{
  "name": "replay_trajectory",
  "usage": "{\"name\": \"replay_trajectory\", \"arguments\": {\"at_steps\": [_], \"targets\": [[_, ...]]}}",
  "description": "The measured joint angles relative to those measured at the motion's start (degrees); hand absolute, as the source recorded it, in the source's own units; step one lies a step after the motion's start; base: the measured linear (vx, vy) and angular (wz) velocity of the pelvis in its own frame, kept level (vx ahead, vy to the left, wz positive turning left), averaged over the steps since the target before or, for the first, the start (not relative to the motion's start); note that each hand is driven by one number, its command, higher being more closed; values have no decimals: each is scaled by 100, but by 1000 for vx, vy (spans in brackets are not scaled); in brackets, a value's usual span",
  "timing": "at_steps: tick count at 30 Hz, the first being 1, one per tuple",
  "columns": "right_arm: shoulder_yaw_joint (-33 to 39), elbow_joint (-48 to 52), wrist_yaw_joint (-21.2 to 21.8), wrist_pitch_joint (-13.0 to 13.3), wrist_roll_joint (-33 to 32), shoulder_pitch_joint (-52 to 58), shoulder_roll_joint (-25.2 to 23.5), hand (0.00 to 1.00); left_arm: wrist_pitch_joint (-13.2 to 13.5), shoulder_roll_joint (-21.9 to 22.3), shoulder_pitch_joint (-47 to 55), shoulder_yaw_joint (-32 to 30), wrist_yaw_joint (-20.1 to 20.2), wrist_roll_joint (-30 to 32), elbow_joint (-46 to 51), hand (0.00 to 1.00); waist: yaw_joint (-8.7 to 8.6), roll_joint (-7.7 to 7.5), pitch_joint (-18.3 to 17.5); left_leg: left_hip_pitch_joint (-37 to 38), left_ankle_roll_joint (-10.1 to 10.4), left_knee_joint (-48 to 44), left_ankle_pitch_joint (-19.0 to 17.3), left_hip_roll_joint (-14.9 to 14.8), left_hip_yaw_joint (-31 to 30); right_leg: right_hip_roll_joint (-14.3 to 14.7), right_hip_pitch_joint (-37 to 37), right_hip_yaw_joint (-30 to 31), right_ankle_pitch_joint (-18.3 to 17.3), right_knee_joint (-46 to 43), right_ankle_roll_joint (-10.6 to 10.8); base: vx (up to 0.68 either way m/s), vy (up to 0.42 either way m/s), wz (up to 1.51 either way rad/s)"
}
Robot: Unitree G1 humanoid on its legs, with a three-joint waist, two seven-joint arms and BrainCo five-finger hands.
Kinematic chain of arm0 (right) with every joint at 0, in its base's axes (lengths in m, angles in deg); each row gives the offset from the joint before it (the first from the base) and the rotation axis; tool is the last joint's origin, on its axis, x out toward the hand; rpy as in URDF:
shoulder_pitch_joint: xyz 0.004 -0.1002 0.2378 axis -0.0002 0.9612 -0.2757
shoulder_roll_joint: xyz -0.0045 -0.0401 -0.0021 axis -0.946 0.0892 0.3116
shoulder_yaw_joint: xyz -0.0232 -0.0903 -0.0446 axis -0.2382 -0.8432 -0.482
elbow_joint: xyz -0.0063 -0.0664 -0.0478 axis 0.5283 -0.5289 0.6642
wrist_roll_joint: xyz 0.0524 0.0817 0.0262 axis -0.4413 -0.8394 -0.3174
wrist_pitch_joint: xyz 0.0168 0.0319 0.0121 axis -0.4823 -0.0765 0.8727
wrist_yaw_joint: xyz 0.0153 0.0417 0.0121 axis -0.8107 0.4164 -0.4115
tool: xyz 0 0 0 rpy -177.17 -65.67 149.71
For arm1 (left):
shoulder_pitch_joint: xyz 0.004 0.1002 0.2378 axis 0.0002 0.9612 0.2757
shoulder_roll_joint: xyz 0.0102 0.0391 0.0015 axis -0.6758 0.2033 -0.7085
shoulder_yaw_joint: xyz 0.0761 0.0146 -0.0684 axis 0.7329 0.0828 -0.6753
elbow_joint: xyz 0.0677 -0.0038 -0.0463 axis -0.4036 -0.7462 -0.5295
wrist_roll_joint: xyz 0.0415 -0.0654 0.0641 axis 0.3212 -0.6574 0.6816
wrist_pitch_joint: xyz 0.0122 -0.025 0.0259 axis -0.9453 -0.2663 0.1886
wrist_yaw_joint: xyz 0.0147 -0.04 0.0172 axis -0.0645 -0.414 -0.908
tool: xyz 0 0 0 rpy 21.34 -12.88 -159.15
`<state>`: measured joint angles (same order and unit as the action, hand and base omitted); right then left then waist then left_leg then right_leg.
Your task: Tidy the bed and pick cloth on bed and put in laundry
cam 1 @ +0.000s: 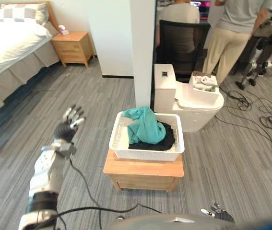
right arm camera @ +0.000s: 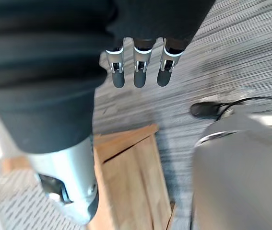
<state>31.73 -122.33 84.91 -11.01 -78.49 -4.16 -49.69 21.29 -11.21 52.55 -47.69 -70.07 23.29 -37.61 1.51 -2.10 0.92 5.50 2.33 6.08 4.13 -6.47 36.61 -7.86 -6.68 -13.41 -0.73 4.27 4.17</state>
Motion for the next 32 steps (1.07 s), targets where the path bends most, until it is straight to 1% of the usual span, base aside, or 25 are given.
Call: {"name": "replay_trajectory", "arguments": {"at_steps": [1,3,4,5,8,10,11,13,15,16,20,21,22,24,26,27,28,29,30,31,32], "targets": [[24,-16,36,0,-2,-85,-2,0,-148,224,158,-146,-84,-142,-313,0,60,-3,-2,42,-1,0,-44,45,-21,-46,-33,-15,-26,-28,15,60,58,9],[101,-113,42,-3,-4,-156,-24,0,-243,519,335,-325,-122,-131,-769,0,112,-11,-6,76,-22,0,-95,104,-60,-77,-91,-45,-63,-31,67,72,49,15],[165,-156,42,-3,-13,-196,-73,0,-216,778,519,-438,-121,-11,-1203,0,114,-18,-7,84,-38,0,-134,168,-140,-140,-145,-153,-82,-36,78,99,47,25],[216,-185,43,-4,-14,-213,-112,0,-178,877,589,-482,-134,121,-1365,0,117,-24,-9,113,-43,-1,-146,188,-170,-156,-165,-172,-94,-38,79,99,42,23],[345,-394,35,-35,-17,-397,-270,0,-32,1237,865,-698,-403,613,-2014,0,154,-41,-13,172,3,-1,-204,246,-194,-226,-196,-195,-147,-123,149,95,20,5],[354,-497,31,-44,-17,-508,-346,0,49,1359,883,-852,-426,857,-2373,0,179,-47,-16,179,1,-2,-222,259,-207,-238,-200,-208,-173,-131,154,98,1,1],[367,-585,29,-74,-12,-591,-417,0,135,1443,881,-932,-443,1097,-2671,0,183,-50,-12,225,-7,-2,-222,262,-211,-241,-240,-212,-202,-131,147,68,-14,-3],[380,-660,27,-93,4,-614,-464,0,221,1566,879,-971,-467,1441,-2943,0,191,-29,6,355,35,-2,-256,263,-212,-240,-373,-227,-250,-131,146,85,-29,-2],[380,-679,22,-93,6,-625,-469,0,285,1710,867,-969,-558,1760,-3085,0,197,-10,4,446,69,-2,-287,256,-215,-235,-455,-249,-305,-144,144,62,-40,-1],[379,-737,0,-92,1,-646,-468,0,274,1784,827,-975,-668,2023,-3195,0,192,0,-1,459,76,-2,-292,242,-217,-226,-465,-257,-324,-148,143,41,-44,-2],[341,-835,-110,-93,-11,-688,-469,0,-21,1907,741,-1015,-867,2644,-3409,0,133,40,3,493,113,-2,-310,205,-183,-215,-465,-253,-395,-199,132,22,-44,-4],[331,-883,-162,-96,-12,-730,-469,0,-163,1932,744,-1018,-860,2793,-3454,0,129,57,10,551,137,-2,-326,186,-117,-202,-477,-230,-401,-219,128,10,-33,-20],[319,-883,-212,-96,-11,-730,-476,0,-370,1957,742,-1018,-824,2957,-3471,0,122,85,-1,567,150,-2,-335,177,-92,-193,-472,-214,-405,-221,123,7,-34,-17],[315,-884,-249,-97,0,-726,-499,0,-575,1974,698,-1007,-764,3219,-3526,0,105,98,0,566,158,-2,-340,165,-82,-182,-465,-210,-407,-221,118,-4,-37,-6],[306,-886,-289,-98,8,-716,-549,0,-710,1955,671,-997,-702,3288,-3573,0,102,116,15,575,166,-2,-340,150,-71,-157,-465,-207,-408,-221,117,-17,-54,-4],[261,-893,-317,-98,12,-716,-569,0,-860,1947,668,-996,-624,3289,-3587,0,100,124,28,585,171,-2,-342,145,-63,-140,-470,-206,-408,-222,117,-21,-53,-3],[184,-894,-339,-98,19,-716,-569,0,-1070,1946,654,-971,-534,3291,-3591,0,100,136,46,601,173,-2,-343,143,-51,-139,-480,-205,-409,-224,117,-19,-39,-3],[150,-894,-353,-97,26,-716,-569,0,-1157,1946,638,-952,-492,3306,-3590,0,100,149,51,608,173,-2,-343,143,-47,-139,-483,-204,-409,-226,116,-26,-25,-5],[90,-894,-381,-96,130,-718,-569,0,-1321,1946,594,-905,-431,3319,-3595,0,100,176,58,622,175,-2,-345,143,-25,-139,-484,-181,-409,-230,116,-34,-20,-8],[74,-894,-419,-97,200,-718,-583,0,-1424,1947,569,-896,-422,3327,-3597,0,103,192,59,636,178,-2,-347,142,9,-139,-483,-156,-410,-230,117,-38,-19,-9],[65,-894,-432,-97,234,-718,-588,0,-1445,1946,568,-894,-425,3326,-3596,0,102,194,60,640,178,-2,-347,140,28,-138,-482,-152,-410,-230,117,-24,-11,-6]]}}
